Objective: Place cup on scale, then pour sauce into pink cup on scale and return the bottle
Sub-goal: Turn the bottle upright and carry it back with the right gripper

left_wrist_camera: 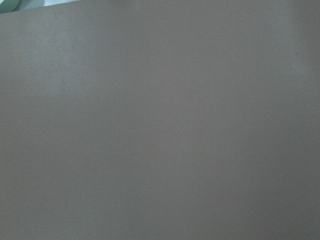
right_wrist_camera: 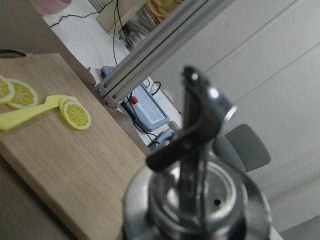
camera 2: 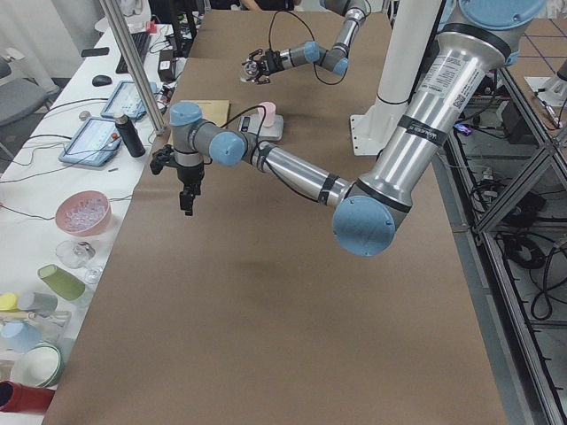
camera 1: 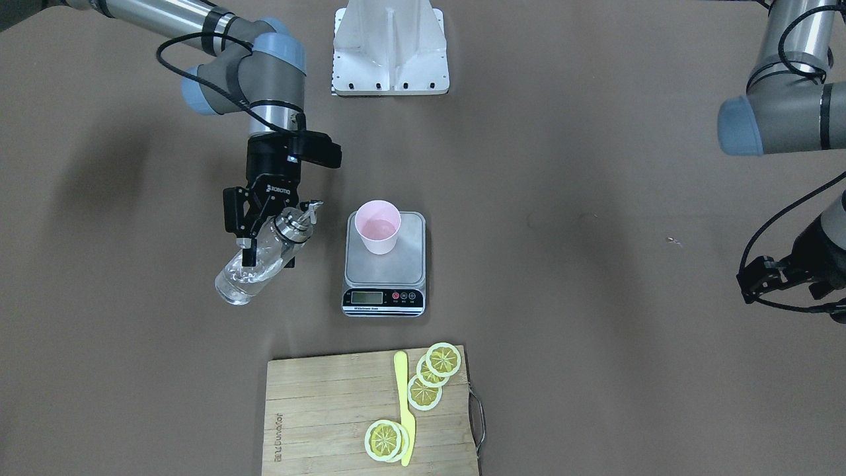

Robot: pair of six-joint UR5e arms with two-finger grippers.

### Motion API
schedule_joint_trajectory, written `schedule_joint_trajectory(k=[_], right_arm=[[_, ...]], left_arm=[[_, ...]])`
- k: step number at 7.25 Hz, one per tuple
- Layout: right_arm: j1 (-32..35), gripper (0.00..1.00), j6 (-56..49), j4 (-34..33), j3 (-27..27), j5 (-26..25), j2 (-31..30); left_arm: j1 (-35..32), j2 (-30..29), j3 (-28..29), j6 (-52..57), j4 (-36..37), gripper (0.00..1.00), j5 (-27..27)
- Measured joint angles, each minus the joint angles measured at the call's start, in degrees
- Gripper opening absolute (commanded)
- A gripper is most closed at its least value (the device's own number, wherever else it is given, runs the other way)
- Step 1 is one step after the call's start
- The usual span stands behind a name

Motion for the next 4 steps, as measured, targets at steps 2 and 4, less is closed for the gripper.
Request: schedule_joint_trajectory(k=[2, 4], right_arm=[[4.2, 0.0, 9.8, 1.7, 5.7, 7.9, -8.3], [9.7, 0.0, 19.3, 10.6, 7.6, 17.4, -18.1]], left_arm=[[0.0, 0.0, -1.3, -0.2, 0.1, 0.99, 0.0], [0.0, 0.0, -2.6, -0.4, 0.3, 0.99, 0.0]])
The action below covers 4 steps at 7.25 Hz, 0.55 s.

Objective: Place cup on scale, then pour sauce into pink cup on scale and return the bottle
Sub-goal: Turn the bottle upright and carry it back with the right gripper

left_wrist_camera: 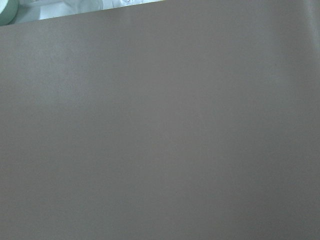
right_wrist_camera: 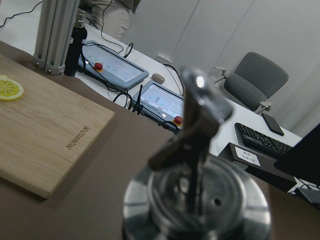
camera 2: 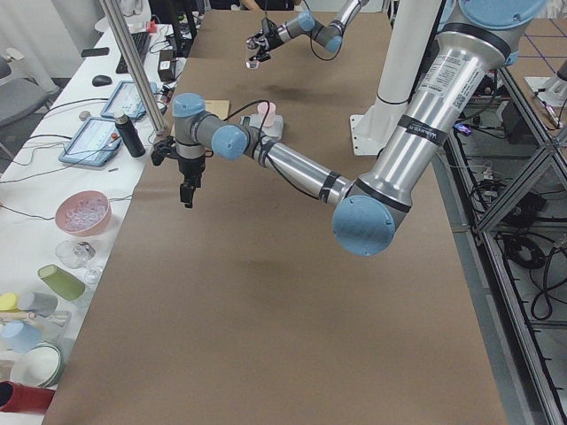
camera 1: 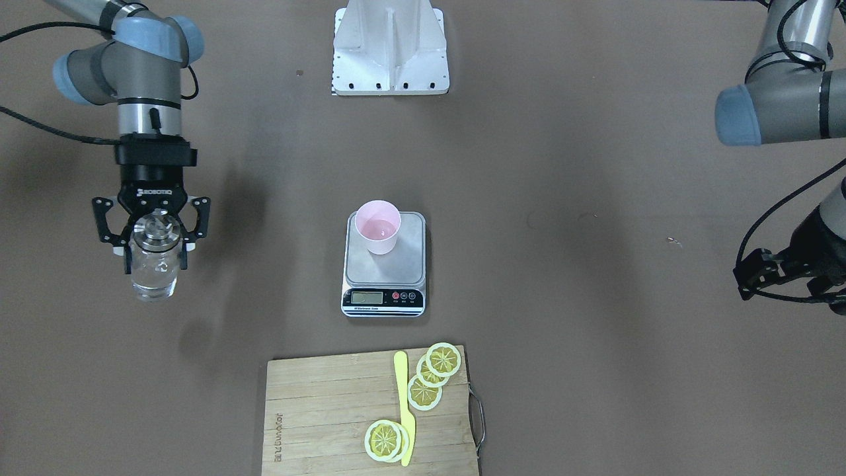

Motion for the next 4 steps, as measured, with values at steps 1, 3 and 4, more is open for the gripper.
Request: schedule_joint_trajectory(k=[1, 3, 4], right_arm=[[2.1, 0.0, 5.7, 5.5, -0.5, 3.8, -4.0], [3.3, 0.0, 16.6, 15.5, -5.0, 7.3, -7.5], [3.6, 0.0, 19.8, 17.7, -7.4, 8.9, -7.8]], left_arm=[[0.0, 0.0, -0.5, 0.0, 0.0, 0.99, 0.0], [0.1, 0.1, -0.9, -0.1, 0.1, 0.99, 0.0], [0.1, 0.1, -1.0, -0.1, 0.1, 0.99, 0.1]])
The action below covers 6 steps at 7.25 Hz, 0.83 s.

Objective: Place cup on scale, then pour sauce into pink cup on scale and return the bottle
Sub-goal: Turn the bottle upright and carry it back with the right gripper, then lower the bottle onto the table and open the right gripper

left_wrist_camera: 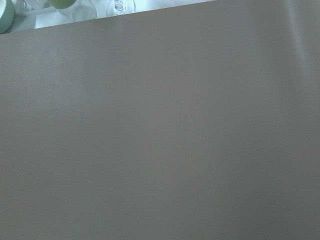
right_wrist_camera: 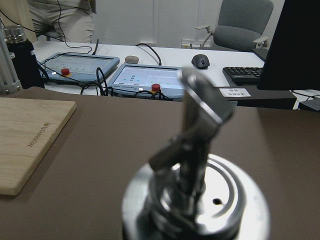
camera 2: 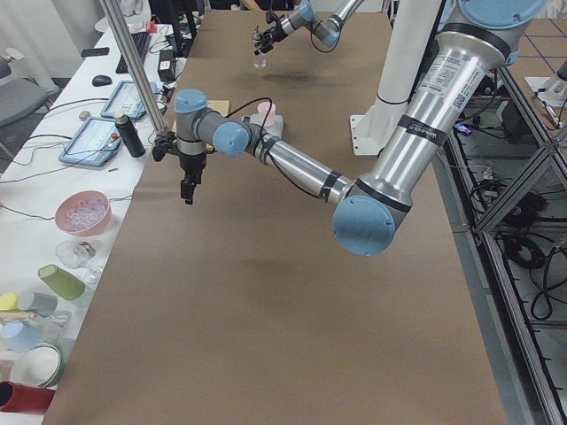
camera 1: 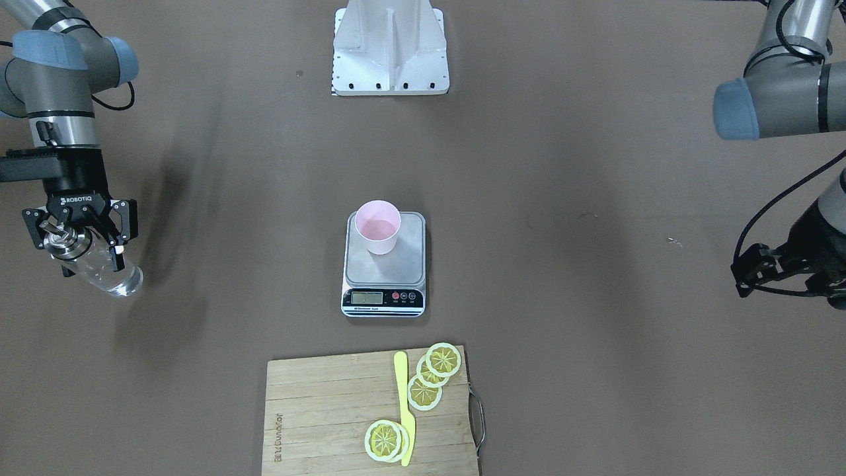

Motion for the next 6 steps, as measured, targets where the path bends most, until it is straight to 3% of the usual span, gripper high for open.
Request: schedule_joint_trajectory(k=[3, 6], right_arm=[[0.4, 0.0, 1.8, 0.6, -3.3, 3.2, -0.2], [0.5, 0.02, 1.2, -2.8, -2.9, 4.1, -0.1]], left_arm=[[0.1, 0.2, 0.0, 0.1, -0.1, 0.99, 0.2], [0.2, 0.4, 0.1, 0.1, -0.2, 0.99, 0.3]])
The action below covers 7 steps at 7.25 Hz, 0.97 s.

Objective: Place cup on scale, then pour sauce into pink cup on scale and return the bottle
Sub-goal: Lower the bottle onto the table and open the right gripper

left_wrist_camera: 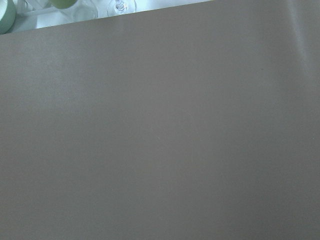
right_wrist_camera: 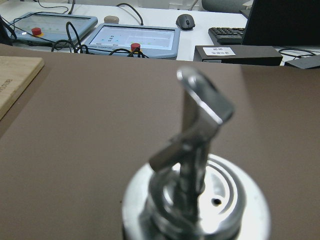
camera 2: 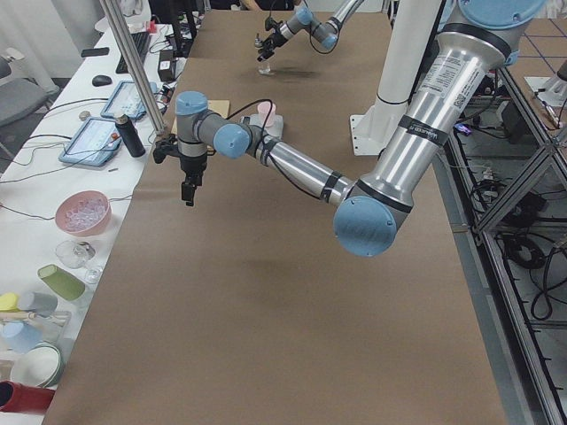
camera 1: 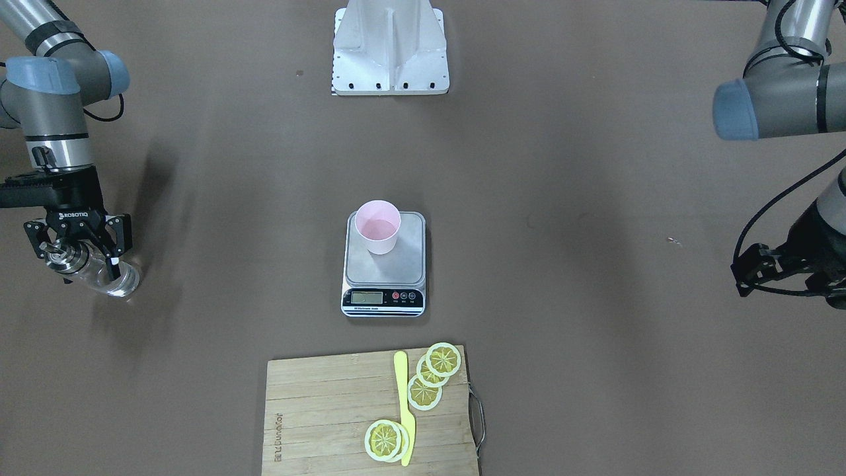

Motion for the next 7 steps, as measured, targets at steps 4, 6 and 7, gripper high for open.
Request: schedule_joint_trajectory(k=[4, 6, 7], right_arm=[[0.0, 1.0, -0.1, -0.2, 0.2, 1.3, 0.3], [0.5, 1.0, -0.1, -0.1, 1.7, 3.4, 0.2], [0.7, 1.0, -0.1, -0.1, 2.8, 3.9, -0.3]], left_arm=[[0.0, 0.1, 0.1, 0.1, 0.0, 0.99, 0.0], [0.0, 0.1, 0.2, 0.3, 0.0, 0.99, 0.0], [0.0, 0.2, 0.2, 0.3, 0.0, 0.99, 0.0]])
